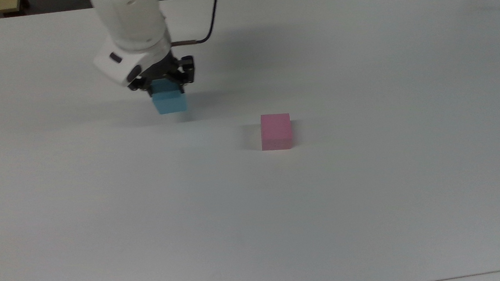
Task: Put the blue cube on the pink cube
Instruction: 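Lift the blue cube and carry it over the pink cube, lowering onto it, then open the gripper to release the blue cube on the pink cube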
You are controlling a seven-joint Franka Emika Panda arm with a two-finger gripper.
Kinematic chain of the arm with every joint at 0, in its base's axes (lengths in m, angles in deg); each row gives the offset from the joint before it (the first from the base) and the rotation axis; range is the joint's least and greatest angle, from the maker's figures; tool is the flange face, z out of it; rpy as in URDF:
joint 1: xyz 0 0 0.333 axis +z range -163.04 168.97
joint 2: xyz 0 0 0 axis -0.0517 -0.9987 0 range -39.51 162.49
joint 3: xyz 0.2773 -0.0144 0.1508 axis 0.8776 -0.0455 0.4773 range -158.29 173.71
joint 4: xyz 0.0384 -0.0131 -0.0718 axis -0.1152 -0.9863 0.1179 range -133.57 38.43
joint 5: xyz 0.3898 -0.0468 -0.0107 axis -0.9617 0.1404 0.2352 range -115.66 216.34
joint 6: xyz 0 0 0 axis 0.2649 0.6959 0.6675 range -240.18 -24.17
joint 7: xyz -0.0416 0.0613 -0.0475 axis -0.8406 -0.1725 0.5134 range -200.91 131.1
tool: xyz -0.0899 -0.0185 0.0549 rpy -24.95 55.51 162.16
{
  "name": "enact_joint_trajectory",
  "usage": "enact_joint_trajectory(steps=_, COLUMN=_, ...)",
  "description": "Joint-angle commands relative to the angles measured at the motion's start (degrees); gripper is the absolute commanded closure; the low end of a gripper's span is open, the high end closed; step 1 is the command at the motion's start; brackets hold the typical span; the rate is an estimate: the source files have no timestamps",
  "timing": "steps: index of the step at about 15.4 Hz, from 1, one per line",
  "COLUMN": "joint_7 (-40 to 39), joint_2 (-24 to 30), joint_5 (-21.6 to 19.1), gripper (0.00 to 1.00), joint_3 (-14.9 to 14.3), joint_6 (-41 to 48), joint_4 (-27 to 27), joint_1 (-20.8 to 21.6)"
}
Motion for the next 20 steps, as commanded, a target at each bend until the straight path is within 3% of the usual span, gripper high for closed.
enact_joint_trajectory(steps=1, joint_7=11.2, joint_2=-0.1, joint_5=-0.7, gripper=0.37, joint_3=1.9, joint_6=2.1, joint_4=4.5, joint_1=4.2)
enact_joint_trajectory(steps=5, joint_7=21.0, joint_2=-4.3, joint_5=-0.1, gripper=0.36, joint_3=1.9, joint_6=2.0, joint_4=10.2, joint_1=10.2)
enact_joint_trajectory(steps=8, joint_7=22.2, joint_2=-6.9, joint_5=1.0, gripper=0.36, joint_3=1.9, joint_6=1.5, joint_4=11.0, joint_1=14.3)
enact_joint_trajectory(steps=12, joint_7=26.1, joint_2=-9.9, joint_5=2.0, gripper=0.37, joint_3=1.9, joint_6=-4.3, joint_4=11.9, joint_1=15.8)
enact_joint_trajectory(steps=16, joint_7=27.0, joint_2=-10.5, joint_5=2.1, gripper=0.37, joint_3=1.9, joint_6=-4.6, joint_4=13.1, joint_1=17.2)
enact_joint_trajectory(steps=20, joint_7=27.0, joint_2=-10.7, joint_5=3.2, gripper=0.27, joint_3=2.0, joint_6=-4.6, joint_4=12.8, joint_1=18.2)
